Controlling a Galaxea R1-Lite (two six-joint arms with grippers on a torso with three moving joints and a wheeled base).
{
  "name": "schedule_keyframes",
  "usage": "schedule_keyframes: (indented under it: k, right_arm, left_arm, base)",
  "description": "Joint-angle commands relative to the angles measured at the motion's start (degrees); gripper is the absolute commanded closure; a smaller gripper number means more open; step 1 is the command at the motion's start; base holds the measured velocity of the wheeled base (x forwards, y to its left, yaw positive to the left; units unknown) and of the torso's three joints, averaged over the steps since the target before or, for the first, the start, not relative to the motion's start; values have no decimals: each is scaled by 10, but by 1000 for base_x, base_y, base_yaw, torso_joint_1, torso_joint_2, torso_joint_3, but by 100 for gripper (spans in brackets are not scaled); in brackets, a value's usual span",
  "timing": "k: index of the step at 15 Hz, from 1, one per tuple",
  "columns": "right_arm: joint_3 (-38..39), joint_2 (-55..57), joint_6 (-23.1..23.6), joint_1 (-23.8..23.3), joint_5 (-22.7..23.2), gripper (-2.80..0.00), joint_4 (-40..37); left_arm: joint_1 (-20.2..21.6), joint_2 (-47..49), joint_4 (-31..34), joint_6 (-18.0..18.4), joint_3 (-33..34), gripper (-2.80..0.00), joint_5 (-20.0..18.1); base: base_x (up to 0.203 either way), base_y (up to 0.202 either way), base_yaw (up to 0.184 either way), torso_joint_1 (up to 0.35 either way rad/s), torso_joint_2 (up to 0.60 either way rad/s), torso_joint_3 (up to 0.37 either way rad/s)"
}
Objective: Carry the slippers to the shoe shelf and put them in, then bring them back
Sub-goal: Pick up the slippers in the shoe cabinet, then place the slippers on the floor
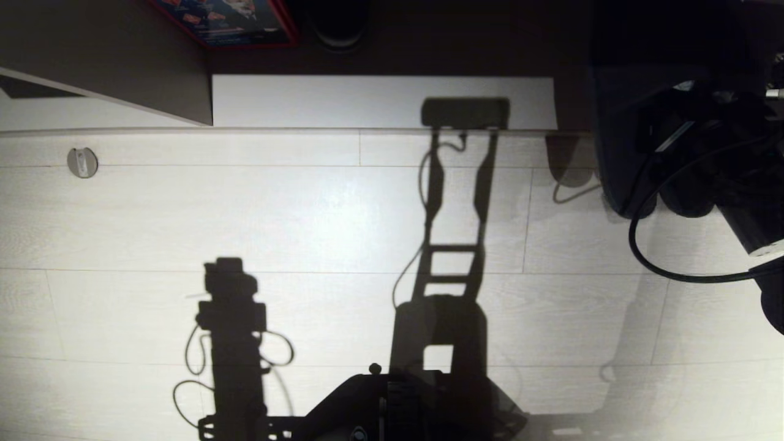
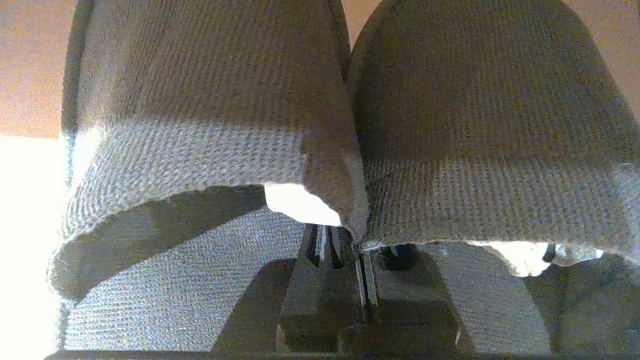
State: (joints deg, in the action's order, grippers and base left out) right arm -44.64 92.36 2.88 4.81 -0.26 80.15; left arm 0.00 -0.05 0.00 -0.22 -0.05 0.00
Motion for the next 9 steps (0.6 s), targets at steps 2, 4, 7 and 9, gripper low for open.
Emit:
schedule_keyframes:
  k: [2, 4, 7, 9]
  right_arm:
    - [38, -52, 2, 12, -1, 0, 3]
    - [74, -97, 7, 25, -1, 0, 0]
    - [121, -132, 8, 30, -3, 0, -9]
    - [167, -176, 8, 30, -3, 0, -22]
  left_arm:
    - [0, 0, 0, 0, 0, 0, 0]
    - [0, 0, -1, 0, 0, 0, 0]
    - [0, 0, 0, 0, 0, 0, 0]
    - [0, 0, 0, 0, 0, 0, 0]
  base:
    - [0, 0, 0, 0, 0, 0]
    - [0, 0, 0, 0, 0, 0]
    - [0, 0, 0, 0, 0, 0]
    - [0, 0, 0, 0, 0, 0]
